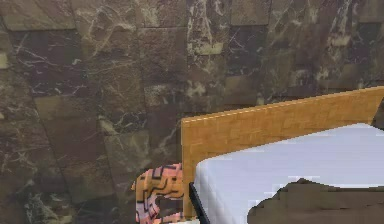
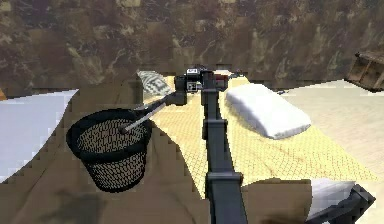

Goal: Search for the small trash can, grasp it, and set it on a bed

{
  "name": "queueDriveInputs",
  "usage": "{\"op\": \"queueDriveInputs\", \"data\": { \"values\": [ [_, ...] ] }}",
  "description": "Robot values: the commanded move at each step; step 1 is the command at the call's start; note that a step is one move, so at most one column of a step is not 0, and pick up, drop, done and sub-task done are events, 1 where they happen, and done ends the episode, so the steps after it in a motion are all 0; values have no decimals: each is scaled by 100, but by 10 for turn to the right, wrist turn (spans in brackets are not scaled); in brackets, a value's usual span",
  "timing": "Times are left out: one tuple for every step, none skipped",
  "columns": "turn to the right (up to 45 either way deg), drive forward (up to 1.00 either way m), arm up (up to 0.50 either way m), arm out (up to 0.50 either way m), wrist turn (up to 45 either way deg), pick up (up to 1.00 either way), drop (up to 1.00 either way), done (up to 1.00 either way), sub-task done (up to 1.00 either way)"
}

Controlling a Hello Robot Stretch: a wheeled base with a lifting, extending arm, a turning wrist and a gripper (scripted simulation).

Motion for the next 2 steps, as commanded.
{"op": "queueDriveInputs", "data": {
  "values": [
    [0, 0, 0, -8, 0, 0, 0, 0, 0],
    [0, 0, 0, 0, 0, 0, 0, 100, 0]
  ]
}}
